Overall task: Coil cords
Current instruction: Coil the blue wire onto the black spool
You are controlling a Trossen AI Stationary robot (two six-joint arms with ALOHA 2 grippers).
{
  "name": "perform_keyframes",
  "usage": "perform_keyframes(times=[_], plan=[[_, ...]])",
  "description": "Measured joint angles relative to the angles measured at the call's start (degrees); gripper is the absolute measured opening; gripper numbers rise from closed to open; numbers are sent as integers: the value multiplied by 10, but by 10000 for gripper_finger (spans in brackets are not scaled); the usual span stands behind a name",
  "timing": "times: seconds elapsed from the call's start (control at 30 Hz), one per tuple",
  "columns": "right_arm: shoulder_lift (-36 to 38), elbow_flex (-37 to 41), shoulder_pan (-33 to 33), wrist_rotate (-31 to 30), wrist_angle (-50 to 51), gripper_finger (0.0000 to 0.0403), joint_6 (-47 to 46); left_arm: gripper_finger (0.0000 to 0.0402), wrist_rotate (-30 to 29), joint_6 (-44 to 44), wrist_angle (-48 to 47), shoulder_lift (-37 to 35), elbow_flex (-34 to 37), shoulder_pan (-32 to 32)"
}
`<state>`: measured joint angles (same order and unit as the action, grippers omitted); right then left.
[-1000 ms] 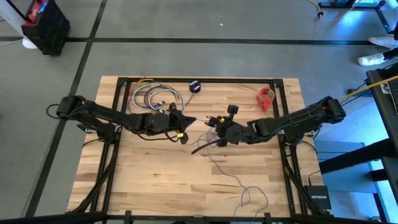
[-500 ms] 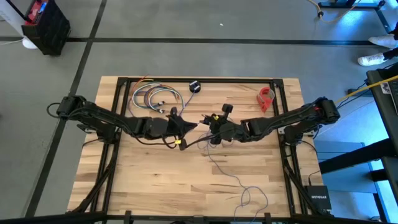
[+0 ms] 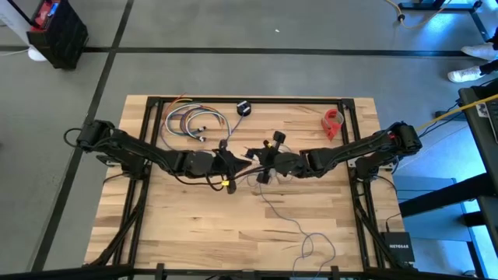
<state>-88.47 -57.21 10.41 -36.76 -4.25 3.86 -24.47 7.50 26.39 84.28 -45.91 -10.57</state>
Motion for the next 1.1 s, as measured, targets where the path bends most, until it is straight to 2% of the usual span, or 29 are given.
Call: perform_keyframes(times=[0.47, 0.73, 0.9, 1.1], plan=[[9, -1, 0, 25, -163, 3, 39, 0, -1, -18, 8, 6, 0, 5], [67, -5, 25, 8, -135, 3, 57, 0, -3, -27, 11, 4, -2, 14], [104, -4, 57, -28, -99, 3, 72, 2, 1, -22, 15, 4, -4, 18], [133, -18, 73, -42, -101, 3, 99, 4, 1, -20, 6, 4, -3, 17]])
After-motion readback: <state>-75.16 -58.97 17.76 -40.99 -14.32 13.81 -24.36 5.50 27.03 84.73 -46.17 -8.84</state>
